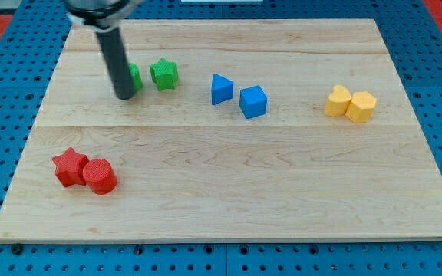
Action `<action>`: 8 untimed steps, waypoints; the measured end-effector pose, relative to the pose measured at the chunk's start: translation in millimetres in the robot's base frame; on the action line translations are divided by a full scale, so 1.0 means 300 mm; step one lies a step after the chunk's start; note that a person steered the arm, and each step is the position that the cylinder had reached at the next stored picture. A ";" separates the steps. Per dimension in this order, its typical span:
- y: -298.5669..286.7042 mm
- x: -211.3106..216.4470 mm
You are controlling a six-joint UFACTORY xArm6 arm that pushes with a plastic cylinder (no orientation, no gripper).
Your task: Push the green circle into the green star
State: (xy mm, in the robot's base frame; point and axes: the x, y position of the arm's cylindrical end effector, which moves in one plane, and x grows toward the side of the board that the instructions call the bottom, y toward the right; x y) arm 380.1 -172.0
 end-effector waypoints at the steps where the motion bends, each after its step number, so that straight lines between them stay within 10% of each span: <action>1: -0.074 -0.086; 4: 0.289 -0.011; 8: 0.753 -0.278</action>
